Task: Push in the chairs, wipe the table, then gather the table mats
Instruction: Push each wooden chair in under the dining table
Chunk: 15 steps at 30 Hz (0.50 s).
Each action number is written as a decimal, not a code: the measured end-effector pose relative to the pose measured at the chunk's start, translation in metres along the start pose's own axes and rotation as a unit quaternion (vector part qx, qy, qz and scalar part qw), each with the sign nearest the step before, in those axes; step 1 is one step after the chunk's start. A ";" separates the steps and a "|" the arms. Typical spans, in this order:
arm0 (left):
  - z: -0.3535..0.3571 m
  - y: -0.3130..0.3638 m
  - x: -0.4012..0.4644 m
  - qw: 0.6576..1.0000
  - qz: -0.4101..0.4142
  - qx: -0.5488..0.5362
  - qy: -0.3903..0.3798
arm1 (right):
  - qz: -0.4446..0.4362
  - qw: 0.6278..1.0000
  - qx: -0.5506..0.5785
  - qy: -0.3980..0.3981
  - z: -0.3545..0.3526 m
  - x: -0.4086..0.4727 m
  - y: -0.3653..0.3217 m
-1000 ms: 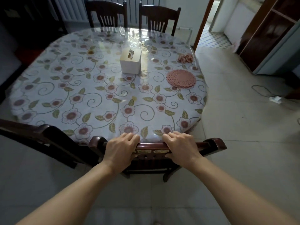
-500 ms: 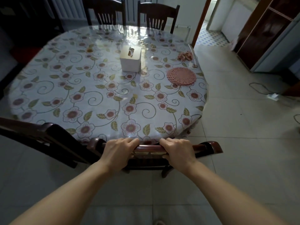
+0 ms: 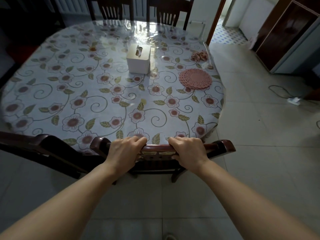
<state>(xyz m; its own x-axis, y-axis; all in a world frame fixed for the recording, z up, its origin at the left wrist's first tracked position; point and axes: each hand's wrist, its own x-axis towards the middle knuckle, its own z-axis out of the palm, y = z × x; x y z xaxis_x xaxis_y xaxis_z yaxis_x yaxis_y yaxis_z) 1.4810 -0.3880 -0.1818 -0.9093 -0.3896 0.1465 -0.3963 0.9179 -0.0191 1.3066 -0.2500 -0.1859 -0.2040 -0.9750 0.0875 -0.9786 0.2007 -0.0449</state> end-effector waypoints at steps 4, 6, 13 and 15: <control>0.003 0.002 -0.001 1.000 -0.017 -0.006 -0.003 | 0.017 0.999 -0.021 -0.022 -0.002 0.000 -0.005; 0.005 0.003 -0.001 0.999 -0.031 -0.009 -0.003 | 0.022 0.999 -0.022 -0.027 -0.003 0.000 -0.006; -0.007 0.018 0.000 0.992 -0.071 -0.058 -0.084 | 0.054 0.994 -0.012 -0.095 -0.018 -0.004 -0.009; -0.013 0.025 0.001 0.985 -0.081 -0.068 -0.137 | 0.074 0.989 -0.011 -0.126 -0.024 -0.010 -0.010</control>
<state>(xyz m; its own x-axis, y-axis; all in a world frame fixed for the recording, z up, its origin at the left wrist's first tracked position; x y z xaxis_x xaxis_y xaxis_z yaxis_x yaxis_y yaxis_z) 1.4714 -0.3642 -0.1693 -0.8425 -0.5211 -0.1365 -0.5361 0.8359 0.1178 1.3175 -0.2402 -0.1621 -0.3344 -0.9270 -0.1695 -0.9395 0.3421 -0.0175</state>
